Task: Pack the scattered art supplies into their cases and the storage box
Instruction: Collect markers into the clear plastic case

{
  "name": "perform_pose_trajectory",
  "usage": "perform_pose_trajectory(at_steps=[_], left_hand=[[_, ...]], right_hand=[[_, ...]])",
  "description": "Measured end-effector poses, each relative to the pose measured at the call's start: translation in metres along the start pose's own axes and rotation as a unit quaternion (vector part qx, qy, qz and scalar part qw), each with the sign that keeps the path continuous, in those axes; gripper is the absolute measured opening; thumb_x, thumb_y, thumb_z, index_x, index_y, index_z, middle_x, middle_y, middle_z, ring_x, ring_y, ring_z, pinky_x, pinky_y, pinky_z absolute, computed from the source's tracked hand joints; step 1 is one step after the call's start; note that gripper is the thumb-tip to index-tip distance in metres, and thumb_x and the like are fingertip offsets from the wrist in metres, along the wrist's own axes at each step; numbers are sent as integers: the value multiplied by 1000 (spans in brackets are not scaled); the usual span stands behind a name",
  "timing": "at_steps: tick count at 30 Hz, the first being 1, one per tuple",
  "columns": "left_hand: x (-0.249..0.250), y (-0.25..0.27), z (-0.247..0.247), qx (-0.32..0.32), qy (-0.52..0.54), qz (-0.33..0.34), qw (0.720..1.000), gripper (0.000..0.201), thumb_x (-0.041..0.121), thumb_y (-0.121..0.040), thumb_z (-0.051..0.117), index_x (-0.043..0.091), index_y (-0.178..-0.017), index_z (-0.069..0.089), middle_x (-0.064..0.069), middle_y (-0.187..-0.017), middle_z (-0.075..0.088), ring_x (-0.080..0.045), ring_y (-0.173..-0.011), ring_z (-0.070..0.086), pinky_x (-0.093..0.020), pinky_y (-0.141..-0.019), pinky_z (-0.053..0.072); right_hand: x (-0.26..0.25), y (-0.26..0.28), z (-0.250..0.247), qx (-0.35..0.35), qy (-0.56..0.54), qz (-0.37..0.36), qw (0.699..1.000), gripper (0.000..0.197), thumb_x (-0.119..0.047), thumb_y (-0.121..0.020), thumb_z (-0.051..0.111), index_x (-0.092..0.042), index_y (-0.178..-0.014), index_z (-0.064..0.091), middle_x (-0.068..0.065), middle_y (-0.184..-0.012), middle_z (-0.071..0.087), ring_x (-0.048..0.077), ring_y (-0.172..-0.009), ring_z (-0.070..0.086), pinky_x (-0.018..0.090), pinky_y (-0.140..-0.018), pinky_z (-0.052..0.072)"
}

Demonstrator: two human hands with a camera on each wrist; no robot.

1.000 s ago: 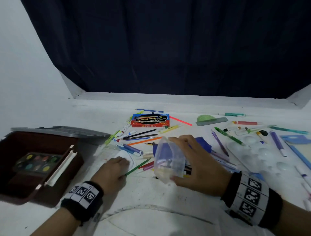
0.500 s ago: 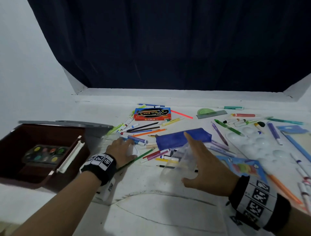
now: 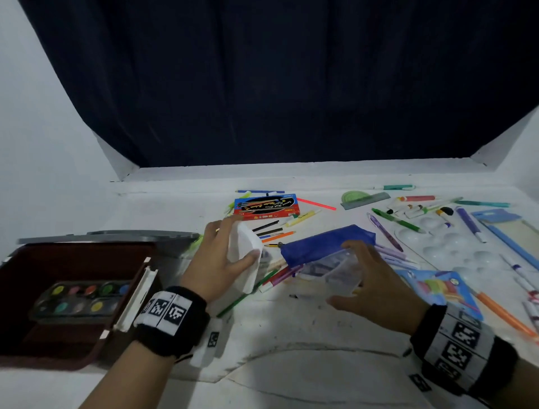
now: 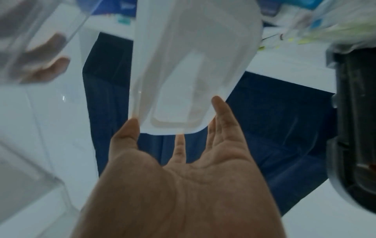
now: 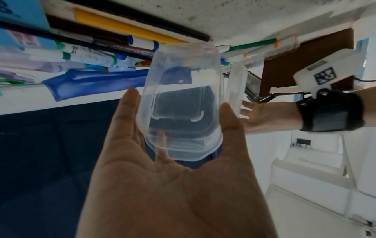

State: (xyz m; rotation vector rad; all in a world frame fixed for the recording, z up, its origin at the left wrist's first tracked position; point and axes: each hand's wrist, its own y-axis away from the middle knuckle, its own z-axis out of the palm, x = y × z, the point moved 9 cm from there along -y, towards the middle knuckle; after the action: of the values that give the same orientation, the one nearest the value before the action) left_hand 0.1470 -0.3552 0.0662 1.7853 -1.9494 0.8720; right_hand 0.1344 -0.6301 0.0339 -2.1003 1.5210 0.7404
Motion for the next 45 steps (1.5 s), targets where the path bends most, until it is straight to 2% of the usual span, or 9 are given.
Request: perform_pose_trajectory(at_steps=[4,9,14,22,30,34,38,41,45], left_hand=[[19,26,-19,46,183,23,982,71,42,-83,71,48,-144,34,12,-132,42,9,-118,49,-18,-97,47],[15,63,24,-50,310,-9,949,60,43,-71,81,33,-125,56,8,-126,57,-14,-119,60,-42,-99,52],[9,89,57,-148,297,-17,943,66,20,-67,89,30,-119,49,14,-119,59,-16,-113,61,-27,-92,52],[-9,95,77,-203,72,-16,976,98,39,-56,92,38,-138,37,24,-126,54,4,-117,50,-21,-91,50],[-31,95,88,-218,61,-87,970,103,11,-65,87,39,-144,27,20,-129,47,-2,-113,50,-17,-84,53],[-39,104,85,-205,163,-117,958,77,-5,-86,65,46,-132,31,10,-136,47,-10,-124,50,-18,-88,52],[-33,102,80,-138,310,-184,923,33,15,-102,48,39,-125,46,13,-123,62,-1,-111,62,-16,-85,53],[-15,94,85,-164,315,-165,920,29,16,-103,44,32,-127,47,19,-121,61,15,-94,63,-7,-75,49],[-6,85,85,-181,265,-114,940,33,16,-101,49,33,-129,51,35,-114,64,14,-108,57,-3,-82,44]], right_hand=[[8,0,-6,53,-39,31,997,90,-52,-63,84,-29,-136,36,-5,-127,45,12,-106,52,18,-80,46],[16,16,-8,86,-216,110,966,71,-63,-66,76,-29,-119,43,-11,-112,56,11,-100,61,27,-77,52],[23,31,16,-3,-334,139,932,72,-63,-61,79,-38,-121,49,-11,-118,63,5,-100,65,38,-88,57],[18,44,39,-150,-187,90,967,108,-35,-62,89,-32,-148,23,-18,-140,41,3,-124,44,8,-82,46],[13,41,43,-207,-42,76,975,123,-24,-64,89,-30,-154,5,-4,-149,33,13,-119,46,31,-92,52],[14,43,48,-245,-56,91,964,128,-29,-64,90,-25,-155,0,-5,-155,27,14,-130,41,32,-104,45],[19,39,53,-244,-67,99,962,122,-49,-66,85,-29,-156,4,-8,-154,31,10,-130,42,26,-101,43],[14,32,58,-239,-66,88,965,115,-55,-72,78,-29,-156,4,-9,-153,33,11,-125,46,21,-94,41],[9,24,65,-251,12,73,965,109,-64,-77,67,-23,-156,3,-4,-150,39,10,-121,47,24,-99,42]])
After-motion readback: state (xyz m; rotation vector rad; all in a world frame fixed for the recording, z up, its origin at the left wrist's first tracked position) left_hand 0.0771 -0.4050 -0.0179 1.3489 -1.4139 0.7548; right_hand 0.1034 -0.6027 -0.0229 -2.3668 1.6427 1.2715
